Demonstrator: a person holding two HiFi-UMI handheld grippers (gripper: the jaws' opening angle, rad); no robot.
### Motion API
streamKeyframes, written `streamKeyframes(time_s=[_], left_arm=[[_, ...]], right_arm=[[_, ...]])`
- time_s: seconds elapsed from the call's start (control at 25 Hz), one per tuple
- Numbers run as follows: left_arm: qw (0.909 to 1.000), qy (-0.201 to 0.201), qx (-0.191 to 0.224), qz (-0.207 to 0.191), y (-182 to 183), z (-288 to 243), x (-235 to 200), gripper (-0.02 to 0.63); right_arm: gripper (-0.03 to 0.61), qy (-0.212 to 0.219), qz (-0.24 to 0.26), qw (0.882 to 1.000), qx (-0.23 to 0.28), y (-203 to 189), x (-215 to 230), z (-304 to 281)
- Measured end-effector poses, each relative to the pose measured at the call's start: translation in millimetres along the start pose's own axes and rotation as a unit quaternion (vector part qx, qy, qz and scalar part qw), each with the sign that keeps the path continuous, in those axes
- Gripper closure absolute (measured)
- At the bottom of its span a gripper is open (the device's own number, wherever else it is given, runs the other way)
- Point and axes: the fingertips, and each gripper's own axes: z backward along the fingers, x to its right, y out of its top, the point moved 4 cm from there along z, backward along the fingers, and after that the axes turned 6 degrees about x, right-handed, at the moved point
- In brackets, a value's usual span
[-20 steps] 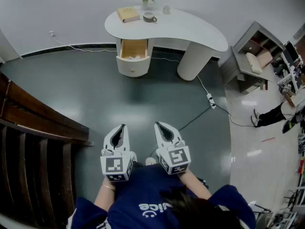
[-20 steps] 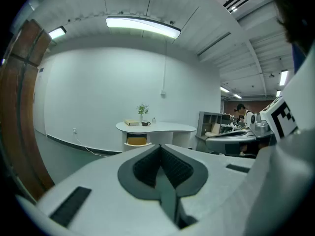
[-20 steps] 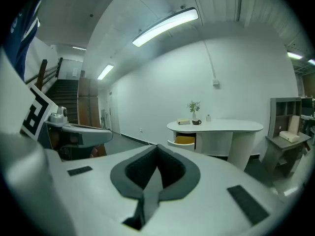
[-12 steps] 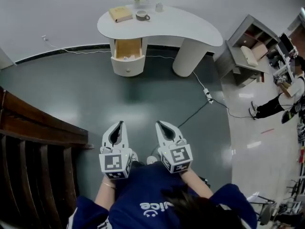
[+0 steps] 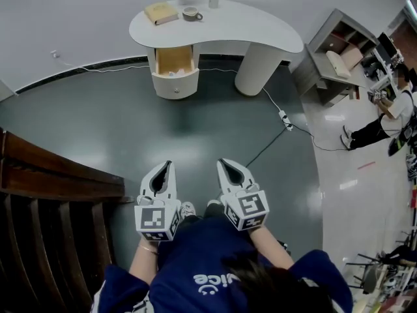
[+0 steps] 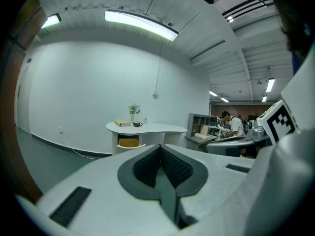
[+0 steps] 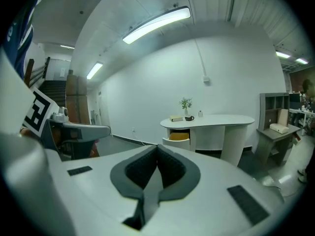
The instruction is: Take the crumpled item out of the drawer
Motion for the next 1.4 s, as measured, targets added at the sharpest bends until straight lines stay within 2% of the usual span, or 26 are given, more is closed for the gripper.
streamKeyframes(time_s=[0.16, 0.36, 0.56, 0.72, 0.84, 1.0, 1.4], left_arm=[[0.9999, 0.011, -0.004, -0.001, -1, -3, -7, 0.609], [0.9999, 0.003, -0.008, -0.008, -4, -10, -7, 0.609], [0.9989, 0.04, -0.021, -0.006, -4, -33, -17, 0.609], [0.999, 0.033, -0.025, 0.016, 2, -64, -21, 0.609], [0.9982, 0.051, -0.022, 0.024, 7, -92, -30, 0.609], [0.9961, 0.083, -0.021, 0.023, 13, -131, -44, 0.609], [0.9936, 0.11, -0.017, 0.018, 23, -214, -53, 0.609]], right_arm=[[0.571, -0.004, 0.012, 1.0, -0.003, -1, 0, 2], [0.571, -0.006, 0.005, 1.0, -0.018, -13, 17, -7], [0.571, 0.01, 0.0, 1.0, -0.014, -4, 42, -42], [0.571, 0.03, 0.001, 0.999, -0.019, 5, 62, -78], [0.571, 0.048, 0.004, 0.999, -0.022, 11, 77, -107], [0.571, 0.069, 0.009, 0.997, -0.025, 19, 97, -141], [0.571, 0.098, 0.008, 0.995, -0.03, 30, 155, -204]])
